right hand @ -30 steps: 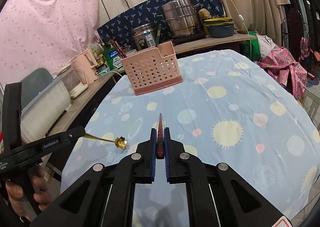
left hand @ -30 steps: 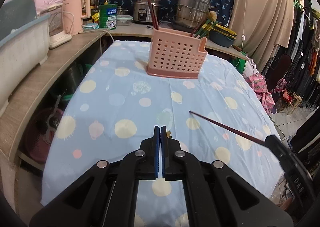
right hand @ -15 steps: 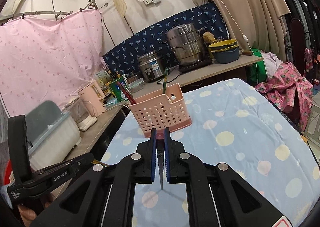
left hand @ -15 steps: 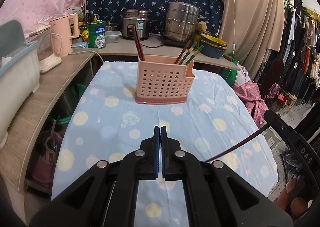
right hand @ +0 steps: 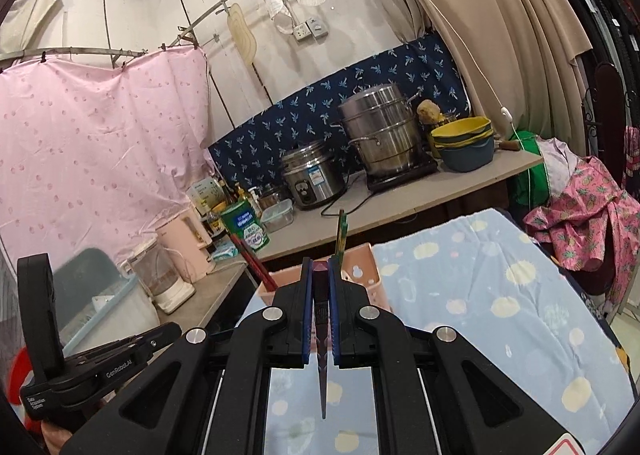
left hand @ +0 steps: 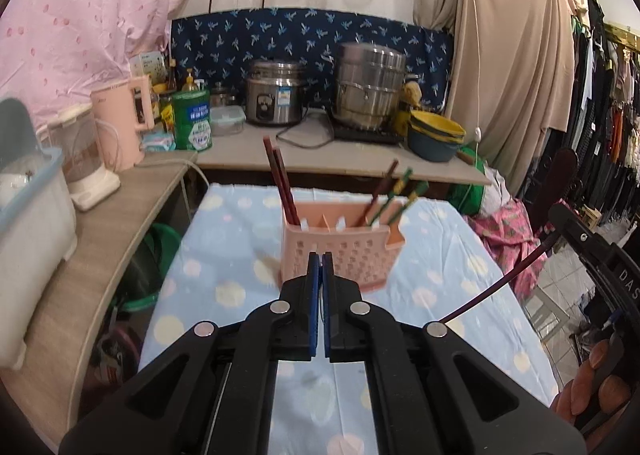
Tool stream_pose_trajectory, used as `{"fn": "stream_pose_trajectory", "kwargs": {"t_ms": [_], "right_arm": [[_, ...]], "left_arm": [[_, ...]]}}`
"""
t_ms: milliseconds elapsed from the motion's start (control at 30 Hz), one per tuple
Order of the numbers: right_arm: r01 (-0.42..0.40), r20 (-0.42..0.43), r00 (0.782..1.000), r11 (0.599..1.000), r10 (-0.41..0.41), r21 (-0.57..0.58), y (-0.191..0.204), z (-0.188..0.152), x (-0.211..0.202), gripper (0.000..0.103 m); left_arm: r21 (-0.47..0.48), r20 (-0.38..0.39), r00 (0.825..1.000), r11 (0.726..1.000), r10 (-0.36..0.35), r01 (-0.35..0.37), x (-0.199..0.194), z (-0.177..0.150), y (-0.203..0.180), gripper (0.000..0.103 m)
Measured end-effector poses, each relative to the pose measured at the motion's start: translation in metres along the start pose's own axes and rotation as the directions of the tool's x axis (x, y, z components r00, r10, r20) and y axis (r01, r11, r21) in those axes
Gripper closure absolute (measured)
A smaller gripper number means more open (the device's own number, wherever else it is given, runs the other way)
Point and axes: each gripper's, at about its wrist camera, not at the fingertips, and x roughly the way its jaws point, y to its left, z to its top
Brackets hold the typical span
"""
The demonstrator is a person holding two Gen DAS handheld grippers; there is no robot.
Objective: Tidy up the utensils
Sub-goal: 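Lower the chopstick and spoon into the pink holder and open both tools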
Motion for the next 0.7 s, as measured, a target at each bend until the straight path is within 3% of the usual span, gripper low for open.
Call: {"fn": "stream_pose_trajectory", "kwargs": {"t_ms": [400,700], "right_arm": [[-0.005,0.171,0.985,1.0,0.001,0.024,0.014,0.075,0.07,0.096],[0.016,0.098,0.995,1.0,-0.017,0.013,0.01,0.066,0.129,0.096]], "left_arm": [[0.037,0.094,0.994,0.998,0.049,-0.053,0.052,0.079,-0.002,0.102],[0.026,0.035,0.998,0.998,0.058,-0.059,0.101,0.075,0.007,0.102]]}}
